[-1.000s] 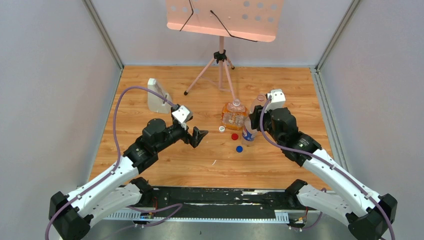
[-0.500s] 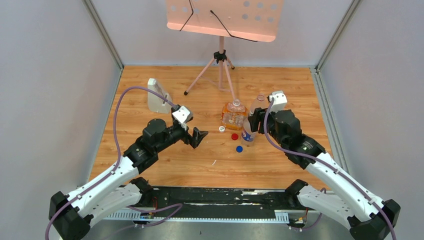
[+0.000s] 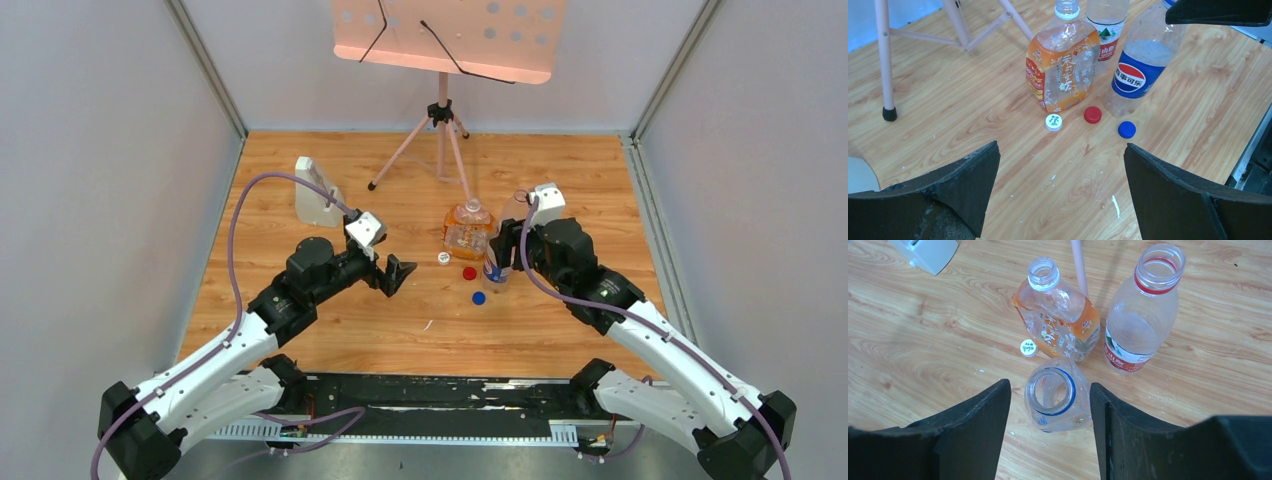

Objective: Unscrew the bottle caps

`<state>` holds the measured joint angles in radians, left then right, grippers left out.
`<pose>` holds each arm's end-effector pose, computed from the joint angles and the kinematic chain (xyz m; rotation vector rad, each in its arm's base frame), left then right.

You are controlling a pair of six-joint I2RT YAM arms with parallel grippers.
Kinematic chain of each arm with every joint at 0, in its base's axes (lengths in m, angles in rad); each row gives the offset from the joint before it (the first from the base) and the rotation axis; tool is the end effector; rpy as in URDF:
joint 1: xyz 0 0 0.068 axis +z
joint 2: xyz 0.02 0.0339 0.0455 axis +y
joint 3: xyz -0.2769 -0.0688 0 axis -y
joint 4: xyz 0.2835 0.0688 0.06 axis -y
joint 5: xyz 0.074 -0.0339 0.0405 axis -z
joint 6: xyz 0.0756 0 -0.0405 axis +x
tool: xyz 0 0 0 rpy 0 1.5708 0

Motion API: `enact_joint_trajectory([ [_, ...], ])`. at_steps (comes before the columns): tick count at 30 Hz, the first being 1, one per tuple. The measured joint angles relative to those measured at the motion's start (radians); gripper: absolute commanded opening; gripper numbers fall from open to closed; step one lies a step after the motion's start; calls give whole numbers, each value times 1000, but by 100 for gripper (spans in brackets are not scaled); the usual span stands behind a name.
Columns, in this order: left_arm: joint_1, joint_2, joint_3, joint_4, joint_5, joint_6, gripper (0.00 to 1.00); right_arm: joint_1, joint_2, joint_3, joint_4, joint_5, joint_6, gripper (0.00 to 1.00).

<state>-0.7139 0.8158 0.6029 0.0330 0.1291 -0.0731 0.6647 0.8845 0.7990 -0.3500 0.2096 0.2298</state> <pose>0.1951 -0.1819 0.2872 0.6580 1.6752 -0.6824 0.2193 0.1519 0.3009 -0.3020 1.9920 0.3637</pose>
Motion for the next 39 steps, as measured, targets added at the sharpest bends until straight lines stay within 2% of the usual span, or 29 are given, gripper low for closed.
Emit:
enact_joint_trajectory([
  [6, 0, 0, 0, 0, -26, 0, 100, 0, -28, 6, -13, -1, -5, 71],
  [11, 0, -7, -5, 3, -107, -11, 100, 0, -115, 29, -10, 34, -16, 76],
  [18, 0, -26, -6, -18, -282, -34, 100, 0, -219, 32, 66, 224, -58, 85],
  [23, 11, -47, -6, -31, -396, -50, 100, -2, -212, 32, 124, 385, -86, 90],
  [27, 66, -69, -5, -61, -430, -81, 100, -33, -189, 32, 153, 441, -103, 94],
  [33, 236, -88, 14, -125, -387, -138, 100, -190, -144, 32, 153, 403, -75, 95],
  [39, 349, -90, 47, -180, -345, -186, 100, -504, -79, 54, 68, 154, 61, 96],
])
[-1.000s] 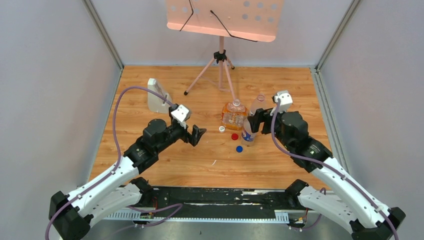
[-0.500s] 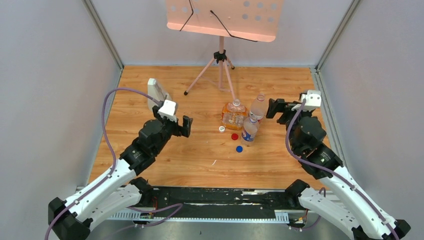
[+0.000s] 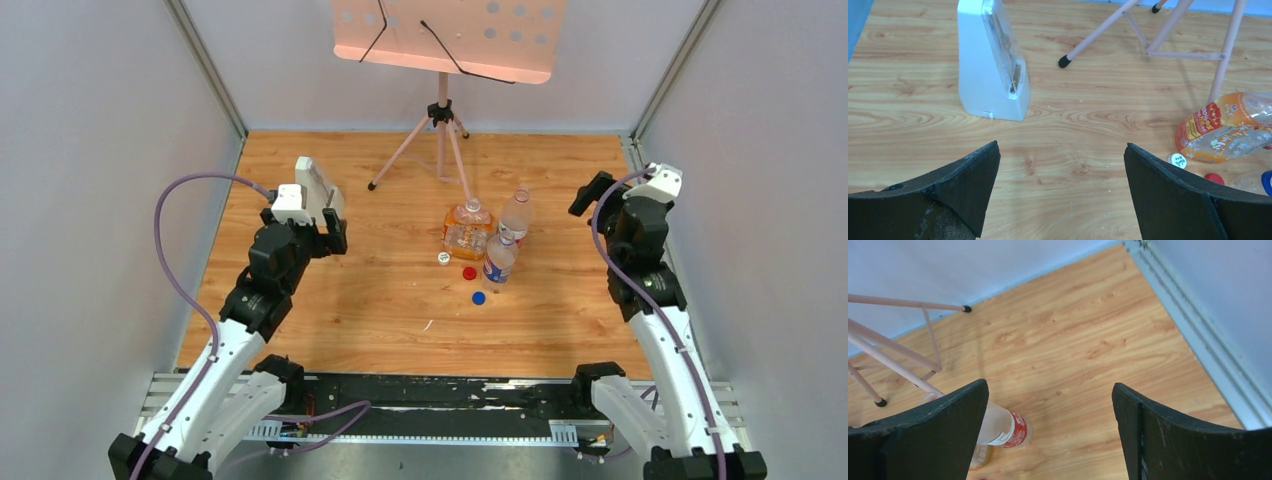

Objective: Unscrew the bottle caps

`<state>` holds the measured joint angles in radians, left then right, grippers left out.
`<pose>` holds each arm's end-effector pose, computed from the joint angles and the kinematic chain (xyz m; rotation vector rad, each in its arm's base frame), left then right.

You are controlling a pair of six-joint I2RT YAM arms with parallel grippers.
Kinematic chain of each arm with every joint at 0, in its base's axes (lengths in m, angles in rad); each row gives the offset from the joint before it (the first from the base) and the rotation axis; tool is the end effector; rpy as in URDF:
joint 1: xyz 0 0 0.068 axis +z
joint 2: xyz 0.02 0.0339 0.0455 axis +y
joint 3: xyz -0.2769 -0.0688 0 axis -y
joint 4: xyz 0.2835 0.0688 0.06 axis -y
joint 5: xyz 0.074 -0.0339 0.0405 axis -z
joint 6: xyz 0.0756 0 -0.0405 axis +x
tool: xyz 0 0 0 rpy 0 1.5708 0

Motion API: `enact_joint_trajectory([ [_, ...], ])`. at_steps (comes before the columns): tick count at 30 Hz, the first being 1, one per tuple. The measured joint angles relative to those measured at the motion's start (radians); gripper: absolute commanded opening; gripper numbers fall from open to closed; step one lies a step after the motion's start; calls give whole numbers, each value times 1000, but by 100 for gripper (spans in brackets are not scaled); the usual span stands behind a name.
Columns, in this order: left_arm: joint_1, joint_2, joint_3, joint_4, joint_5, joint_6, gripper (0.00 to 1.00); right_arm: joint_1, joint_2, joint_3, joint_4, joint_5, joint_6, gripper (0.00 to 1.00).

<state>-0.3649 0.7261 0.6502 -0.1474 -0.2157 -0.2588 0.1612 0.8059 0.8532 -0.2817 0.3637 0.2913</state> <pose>0.2340 -0.0721 0.3029 -0.0596 1.7950 -0.2539 0.2504 0.0135 0.3530 0.3716 1.7506 -0.0038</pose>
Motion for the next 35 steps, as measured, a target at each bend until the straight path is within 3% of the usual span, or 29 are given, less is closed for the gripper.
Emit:
enact_joint_trajectory([
  [4, 21, 0, 1, -26, -9, -18, 100, -148, 78, 12, -51, -184, 87, 97],
  [9, 27, 25, 5, -74, -58, -55, 100, -191, 106, 2, -95, -300, 146, 98],
  [20, 29, 128, 87, -237, -268, -229, 100, -191, 38, -100, -105, -272, 161, 100],
  [35, 29, 3, 101, -238, -344, -232, 100, -191, 14, -106, -108, -318, 166, 100],
])
